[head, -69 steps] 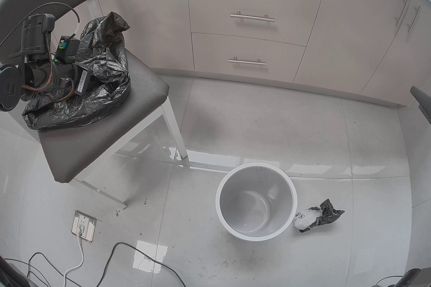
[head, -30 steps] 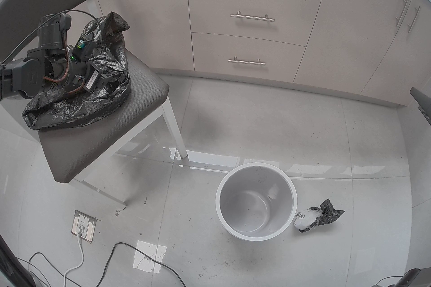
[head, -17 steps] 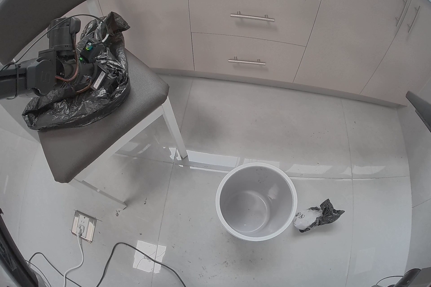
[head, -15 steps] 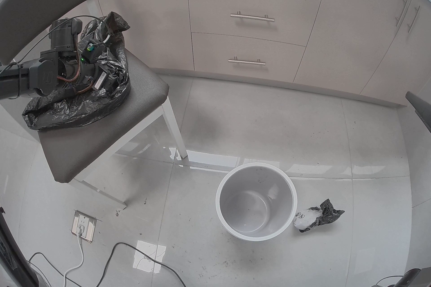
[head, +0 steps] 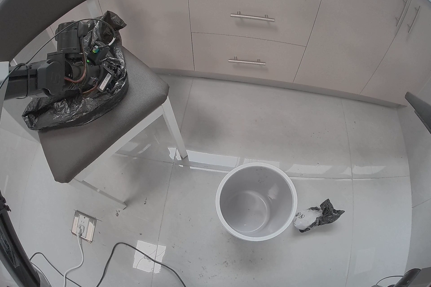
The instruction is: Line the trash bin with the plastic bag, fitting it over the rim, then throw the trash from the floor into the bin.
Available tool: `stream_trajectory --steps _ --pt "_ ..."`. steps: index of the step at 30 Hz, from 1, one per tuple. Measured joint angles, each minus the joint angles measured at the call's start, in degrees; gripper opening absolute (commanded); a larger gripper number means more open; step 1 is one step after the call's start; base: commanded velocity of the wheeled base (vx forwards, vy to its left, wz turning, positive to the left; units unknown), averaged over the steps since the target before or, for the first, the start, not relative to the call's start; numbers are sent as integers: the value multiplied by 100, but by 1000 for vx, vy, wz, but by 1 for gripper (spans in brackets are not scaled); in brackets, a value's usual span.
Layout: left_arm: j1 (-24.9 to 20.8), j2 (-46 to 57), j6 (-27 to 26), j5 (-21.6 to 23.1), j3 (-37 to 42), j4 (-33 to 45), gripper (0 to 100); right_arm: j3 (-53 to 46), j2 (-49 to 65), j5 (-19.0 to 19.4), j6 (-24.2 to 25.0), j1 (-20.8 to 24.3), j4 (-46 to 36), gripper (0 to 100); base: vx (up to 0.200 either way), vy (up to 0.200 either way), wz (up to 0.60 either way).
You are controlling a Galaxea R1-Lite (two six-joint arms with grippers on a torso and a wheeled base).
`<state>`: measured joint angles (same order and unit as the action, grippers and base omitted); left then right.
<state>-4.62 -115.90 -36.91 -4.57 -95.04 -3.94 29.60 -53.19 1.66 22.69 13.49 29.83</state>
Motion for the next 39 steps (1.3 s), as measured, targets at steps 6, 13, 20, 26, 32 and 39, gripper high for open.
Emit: stream_trajectory --steps 6,13,20,26,32,39 --pt "-9 13 18 15 -2 -5 0 2 0 0 -2 1 0 100 0 0 0" --pt "-37 99 497 20 13 -16 0 5 0 0 -2 4 2 100 0 0 0" --pt "-183 308 2269 -13 -50 -38 0 9 5 -2 0 0 2 100 0 0 0" --pt "-245 534 4312 -98 -155 27 0 9 7 0 -2 4 2 100 0 0 0" --pt "-216 824 6204 -126 -232 727 0 11 11 0 -2 4 -2 100 0 0 0" --pt "-308 1192 7707 74 -581 2700 0 2 33 116 77 54 -6 100 0 0 0"
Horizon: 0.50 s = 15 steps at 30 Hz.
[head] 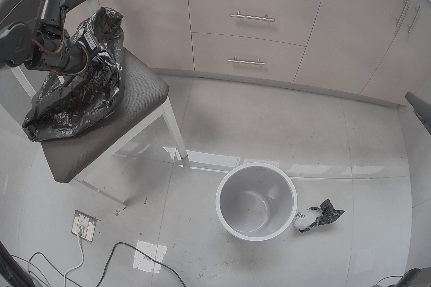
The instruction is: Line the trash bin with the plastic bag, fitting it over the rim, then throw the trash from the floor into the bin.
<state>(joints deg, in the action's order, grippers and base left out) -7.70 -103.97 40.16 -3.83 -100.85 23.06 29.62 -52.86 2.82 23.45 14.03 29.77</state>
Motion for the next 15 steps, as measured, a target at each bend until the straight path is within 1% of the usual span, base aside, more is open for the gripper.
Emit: stream_trajectory --steps 2,3,5,8,9,11,15 --pt "-89 111 435 301 -182 521 0 -5 13 68 60 29 -5 100 0 0 0" --pt "-146 174 642 546 -286 756 0 -11 20 112 84 40 -5 100 0 0 0" --pt "-279 310 998 1063 -480 1081 0 -24 35 207 121 66 -7 100 0 0 0" --pt "-508 513 1464 1553 -691 1375 0 -49 51 301 161 93 -13 100 0 0 0" --pt "-662 627 1671 1677 -778 1457 0 -63 57 336 176 101 -13 100 0 0 0" --pt "-784 699 1779 1718 -824 1481 0 -74 60 354 183 107 -16 100 0 0 0" --pt "-1225 908 2077 1902 -907 1541 0 -94 72 477 194 121 -43 100 0 0 0"
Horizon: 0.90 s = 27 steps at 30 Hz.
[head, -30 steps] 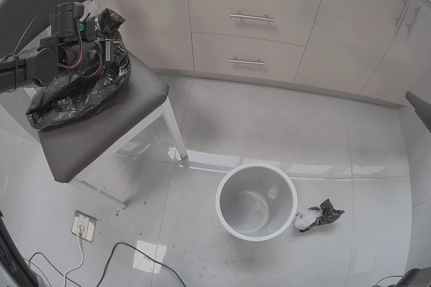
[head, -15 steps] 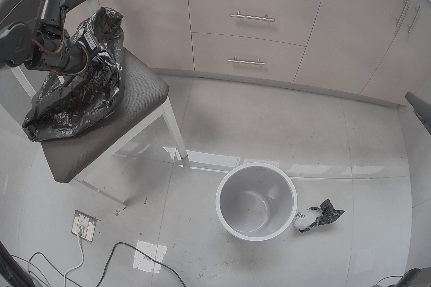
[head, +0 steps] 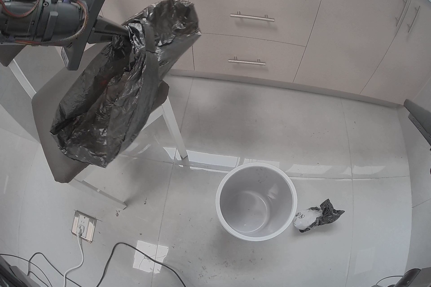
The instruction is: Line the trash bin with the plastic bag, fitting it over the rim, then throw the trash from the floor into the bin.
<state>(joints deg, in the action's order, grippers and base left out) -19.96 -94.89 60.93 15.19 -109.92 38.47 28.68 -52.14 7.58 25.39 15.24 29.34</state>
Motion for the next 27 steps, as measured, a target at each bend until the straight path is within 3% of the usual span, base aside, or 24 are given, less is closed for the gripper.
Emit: stream_trajectory --steps 8,13,21,27 --pt "-896 211 449 185 -30 -5 0 -101 33 535 9 9 -45 100 0 0 0" --pt "-1342 176 640 108 -24 -22 0 -366 32 642 4 210 -52 100 0 0 0" --pt "-1766 -194 785 -794 -20 -148 0 -1025 -65 618 -40 1204 -52 100 0 0 0" --pt "-2127 -397 809 -925 -27 -234 0 -1159 -447 268 -178 1980 -26 100 0 0 0"
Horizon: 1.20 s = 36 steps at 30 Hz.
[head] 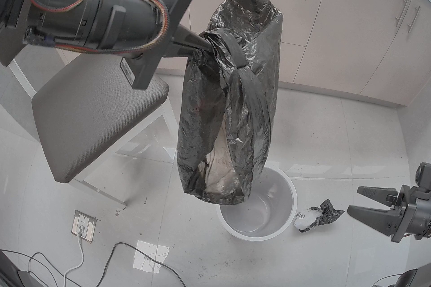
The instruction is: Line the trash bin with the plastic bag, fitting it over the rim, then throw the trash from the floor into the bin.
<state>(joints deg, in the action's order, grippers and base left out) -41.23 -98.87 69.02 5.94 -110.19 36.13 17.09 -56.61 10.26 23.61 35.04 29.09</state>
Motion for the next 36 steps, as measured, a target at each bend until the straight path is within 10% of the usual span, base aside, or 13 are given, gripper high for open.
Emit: stream_trajectory --steps 18,36 --pt "-238 -113 57 -93 -1 -28 0 1000 -2889 -2058 -1111 1634 1196 100 0 0 0" --pt "-245 -111 48 -261 51 -23 0 2274 -4535 -2589 -1702 1694 1369 100 0 0 0"
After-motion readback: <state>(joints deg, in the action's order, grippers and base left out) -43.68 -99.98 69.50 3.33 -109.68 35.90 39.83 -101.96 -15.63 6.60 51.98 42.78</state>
